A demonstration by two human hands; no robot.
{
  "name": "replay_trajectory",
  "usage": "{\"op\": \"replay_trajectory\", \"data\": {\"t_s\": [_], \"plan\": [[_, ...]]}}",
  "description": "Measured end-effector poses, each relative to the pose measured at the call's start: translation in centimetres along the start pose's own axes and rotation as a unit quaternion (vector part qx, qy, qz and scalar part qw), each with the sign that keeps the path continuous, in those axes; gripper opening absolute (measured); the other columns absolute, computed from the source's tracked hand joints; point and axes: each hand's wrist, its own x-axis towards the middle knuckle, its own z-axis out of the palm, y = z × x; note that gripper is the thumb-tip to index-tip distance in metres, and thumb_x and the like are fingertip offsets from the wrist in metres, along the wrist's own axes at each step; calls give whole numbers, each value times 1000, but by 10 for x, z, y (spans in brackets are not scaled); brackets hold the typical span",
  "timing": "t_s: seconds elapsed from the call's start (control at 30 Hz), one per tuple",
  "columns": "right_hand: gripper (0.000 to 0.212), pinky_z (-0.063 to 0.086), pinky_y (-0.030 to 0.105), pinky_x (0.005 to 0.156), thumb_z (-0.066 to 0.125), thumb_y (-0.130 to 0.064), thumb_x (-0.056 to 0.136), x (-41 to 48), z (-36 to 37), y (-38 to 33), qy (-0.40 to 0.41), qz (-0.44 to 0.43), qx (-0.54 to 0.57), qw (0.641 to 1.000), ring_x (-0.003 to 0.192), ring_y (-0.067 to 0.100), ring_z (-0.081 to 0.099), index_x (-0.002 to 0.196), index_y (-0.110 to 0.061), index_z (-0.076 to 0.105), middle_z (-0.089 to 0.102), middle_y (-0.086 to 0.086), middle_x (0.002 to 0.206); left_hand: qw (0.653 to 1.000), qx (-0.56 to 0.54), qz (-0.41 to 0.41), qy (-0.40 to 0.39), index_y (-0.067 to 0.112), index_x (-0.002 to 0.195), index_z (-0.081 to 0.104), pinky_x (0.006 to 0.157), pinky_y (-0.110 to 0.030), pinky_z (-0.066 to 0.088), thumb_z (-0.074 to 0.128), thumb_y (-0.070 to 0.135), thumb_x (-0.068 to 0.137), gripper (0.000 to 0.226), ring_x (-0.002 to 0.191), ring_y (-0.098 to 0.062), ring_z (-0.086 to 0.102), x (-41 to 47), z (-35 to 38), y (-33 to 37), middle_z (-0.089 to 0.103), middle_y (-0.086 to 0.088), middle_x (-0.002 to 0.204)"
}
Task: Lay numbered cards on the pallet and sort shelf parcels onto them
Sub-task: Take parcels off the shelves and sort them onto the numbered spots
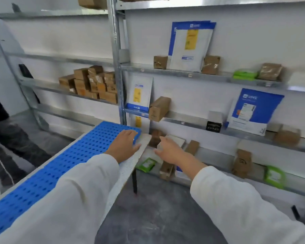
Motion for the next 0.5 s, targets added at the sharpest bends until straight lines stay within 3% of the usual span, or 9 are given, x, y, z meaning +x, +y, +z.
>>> {"op": "replay_trajectory", "data": {"t_s": [0.03, 0.1, 0.17, 0.3, 0.5], "plan": [[35, 45, 40, 97, 56, -32, 92, -14, -8, 14, 2, 8, 9, 1000, 118, 34, 52, 118, -10, 53, 53, 14, 118, 1000, 0, 17, 0, 11, 144, 37, 114, -31, 22, 50, 41, 96, 57, 139, -21, 30, 2, 4, 16, 39, -5, 149], [37, 46, 30, 82, 58, -25, 90, -38, -23, 39, 35, 25, 27, 999, 107, 32, 55, 116, 1, 60, 59, 18, 118, 999, 4, 49, -3, 11, 143, 39, 114, -32, 22, 49, 41, 96, 56, 138, -21, 32, 4, 11, 43, 41, -6, 148], [38, 40, 22, 70, 60, -24, 88, -61, -34, 62, 80, 40, 41, 995, 97, 23, 56, 119, -2, 60, 61, 14, 120, 998, -4, 67, -12, 10, 142, 40, 115, -33, 24, 49, 41, 96, 56, 138, -21, 33, 3, 18, 65, 42, -6, 147], [48, 47, 42, 94, 55, -38, 89, -94, -47, 103, 88, 111, 32, 989, 110, 27, 52, 128, -11, 47, 53, 11, 127, 995, -8, 97, -24, 11, 139, 44, 114, -35, 29, 50, 41, 95, 54, 134, -22, 38, 5, 31, 100, 46, -6, 144], [67, 34, 38, 107, 52, -41, 94, -148, -68, 155, 118, 182, 29, 976, 134, 28, 38, 148, -9, 28, 35, 11, 150, 987, -39, 153, -30, 14, 134, 48, 110, -37, 33, 53, 39, 95, 47, 130, -22, 43, 29, 48, 158, 49, -6, 140]]}}
